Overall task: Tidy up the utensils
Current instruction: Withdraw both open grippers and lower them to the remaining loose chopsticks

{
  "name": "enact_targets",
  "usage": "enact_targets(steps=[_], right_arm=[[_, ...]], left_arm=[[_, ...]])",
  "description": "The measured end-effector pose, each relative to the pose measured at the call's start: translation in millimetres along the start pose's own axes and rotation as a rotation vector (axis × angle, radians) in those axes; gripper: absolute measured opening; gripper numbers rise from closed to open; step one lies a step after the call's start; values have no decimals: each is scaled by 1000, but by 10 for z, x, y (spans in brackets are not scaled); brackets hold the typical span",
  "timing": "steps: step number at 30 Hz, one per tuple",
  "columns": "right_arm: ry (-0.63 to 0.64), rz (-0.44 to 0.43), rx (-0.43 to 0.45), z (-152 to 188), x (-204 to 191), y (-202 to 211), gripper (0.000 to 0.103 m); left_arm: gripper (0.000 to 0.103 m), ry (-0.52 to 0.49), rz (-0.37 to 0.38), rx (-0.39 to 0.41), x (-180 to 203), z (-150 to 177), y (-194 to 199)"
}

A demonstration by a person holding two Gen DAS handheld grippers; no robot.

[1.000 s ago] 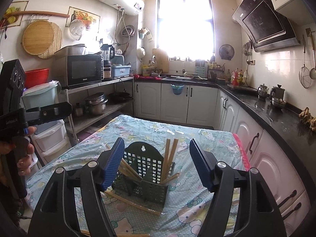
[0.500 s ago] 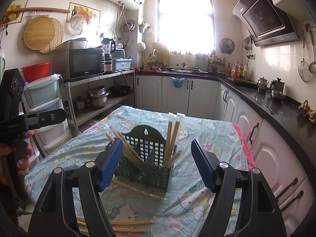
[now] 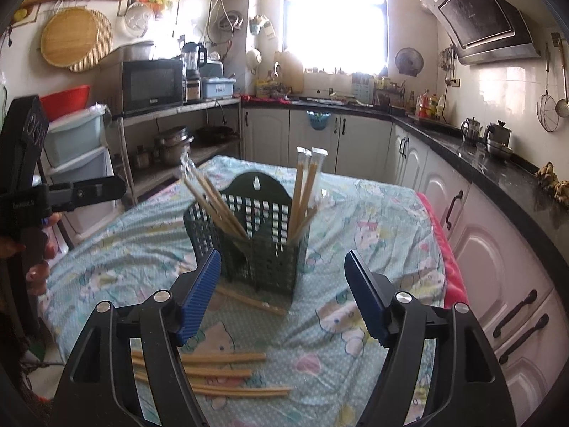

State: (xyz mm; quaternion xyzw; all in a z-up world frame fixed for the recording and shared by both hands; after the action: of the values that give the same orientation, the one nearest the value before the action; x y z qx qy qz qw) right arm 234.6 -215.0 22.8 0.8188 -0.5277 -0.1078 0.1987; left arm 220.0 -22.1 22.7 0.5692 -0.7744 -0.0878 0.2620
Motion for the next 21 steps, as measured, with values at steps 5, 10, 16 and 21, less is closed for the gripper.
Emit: enact_targets(steps=[5,10,16,21], right_arm=[[0,10,-41,236,34,-21,70],[-26,20,-79,463,82,-42,70],[-26,38,-119,689,156,-74,70],[-53,42,-149,824,226,-88,70]], left_arm=[[92,-25,12,-46,124,175,-140],[92,-46,25,-85,217,334,-274],[92,-79,40,-139,307,518,-430],[92,-90,54,-182,332,629,-537]])
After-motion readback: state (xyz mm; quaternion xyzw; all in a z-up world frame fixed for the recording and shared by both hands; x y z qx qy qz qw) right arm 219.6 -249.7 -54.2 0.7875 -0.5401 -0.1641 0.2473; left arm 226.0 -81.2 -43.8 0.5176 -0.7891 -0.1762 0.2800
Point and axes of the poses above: each gripper's, at about its wrist camera, not at the fingertips, and y roughly against the way its jaws point, x to its right, z to its underside, the point moved 10 cm from there along -y, roughly the way its jaws point, and after that the axes turned 4 degrees about x, right-handed, at the moved point
